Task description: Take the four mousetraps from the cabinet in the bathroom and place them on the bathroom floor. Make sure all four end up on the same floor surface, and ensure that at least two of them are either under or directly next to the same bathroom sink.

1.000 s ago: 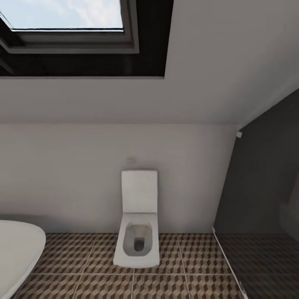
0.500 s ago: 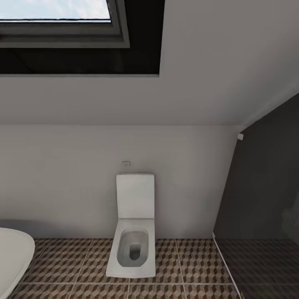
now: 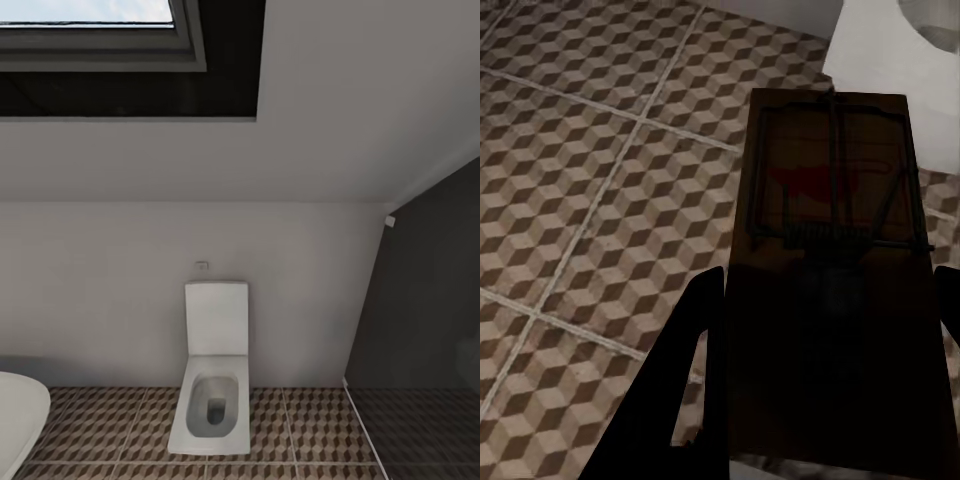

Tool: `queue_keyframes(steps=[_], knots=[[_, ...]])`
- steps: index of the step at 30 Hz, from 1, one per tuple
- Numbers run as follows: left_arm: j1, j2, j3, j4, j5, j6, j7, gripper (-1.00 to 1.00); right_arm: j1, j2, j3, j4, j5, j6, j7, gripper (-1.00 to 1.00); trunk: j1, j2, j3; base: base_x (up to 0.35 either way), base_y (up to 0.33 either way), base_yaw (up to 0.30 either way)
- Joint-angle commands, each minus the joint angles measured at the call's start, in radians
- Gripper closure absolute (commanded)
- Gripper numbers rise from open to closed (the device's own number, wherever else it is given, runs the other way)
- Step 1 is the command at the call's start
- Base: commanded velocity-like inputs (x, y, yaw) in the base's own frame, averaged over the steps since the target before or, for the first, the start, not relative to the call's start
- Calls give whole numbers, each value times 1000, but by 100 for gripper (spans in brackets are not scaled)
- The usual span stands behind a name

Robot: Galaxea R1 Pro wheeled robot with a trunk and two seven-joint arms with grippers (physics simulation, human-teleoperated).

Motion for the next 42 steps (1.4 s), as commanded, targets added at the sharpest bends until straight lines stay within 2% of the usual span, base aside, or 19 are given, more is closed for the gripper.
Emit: queue_keyframes(steps=[1,10,31,42], knots=[[-1,0,-8,4,0,-5,7,100,-1,-1,-6,3,10,-2,-8,100,1,-1,0,308,0,0],[-2,1,-8,4,0,-7,7,100,-1,-1,-6,3,10,-1,-8,100,1,-1,0,280,30,0],[-2,1,-8,4,0,-7,7,100,-1,-1,-6,3,11,-1,-8,100,1,-1,0,6,114,0],[-1,-2,-8,4,0,-8,7,100,-1,-1,-6,3,10,-1,-8,100,1,-1,0,4,13,0]])
